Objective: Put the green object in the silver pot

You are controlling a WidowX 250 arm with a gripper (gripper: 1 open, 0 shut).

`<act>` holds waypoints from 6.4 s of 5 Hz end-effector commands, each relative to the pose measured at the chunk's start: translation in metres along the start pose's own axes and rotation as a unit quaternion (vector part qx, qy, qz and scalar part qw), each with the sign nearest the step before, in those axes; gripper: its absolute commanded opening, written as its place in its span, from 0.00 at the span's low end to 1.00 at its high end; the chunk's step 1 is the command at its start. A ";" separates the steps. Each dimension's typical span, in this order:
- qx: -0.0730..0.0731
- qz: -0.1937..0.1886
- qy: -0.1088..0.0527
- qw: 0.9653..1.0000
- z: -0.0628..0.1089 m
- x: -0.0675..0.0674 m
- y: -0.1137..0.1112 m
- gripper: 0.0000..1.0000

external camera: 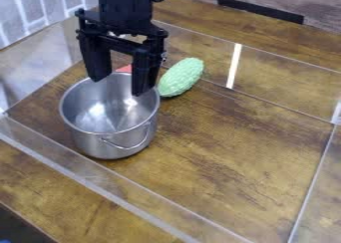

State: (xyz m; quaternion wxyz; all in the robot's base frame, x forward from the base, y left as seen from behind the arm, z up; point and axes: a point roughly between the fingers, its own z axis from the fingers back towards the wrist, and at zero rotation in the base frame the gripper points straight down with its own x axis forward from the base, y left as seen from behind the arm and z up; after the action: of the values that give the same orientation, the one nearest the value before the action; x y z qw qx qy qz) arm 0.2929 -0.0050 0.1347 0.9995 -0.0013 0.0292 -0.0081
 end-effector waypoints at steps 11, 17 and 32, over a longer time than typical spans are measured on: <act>0.025 0.007 -0.125 0.992 -0.023 0.130 0.010 1.00; 0.025 0.001 -0.130 0.991 -0.023 0.141 0.013 1.00; 0.026 0.011 -0.115 0.993 0.000 0.112 0.025 0.00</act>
State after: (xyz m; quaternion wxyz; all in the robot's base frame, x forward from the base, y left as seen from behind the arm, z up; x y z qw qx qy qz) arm 0.4031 0.0109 0.0819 0.9994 0.0214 -0.0282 -0.0063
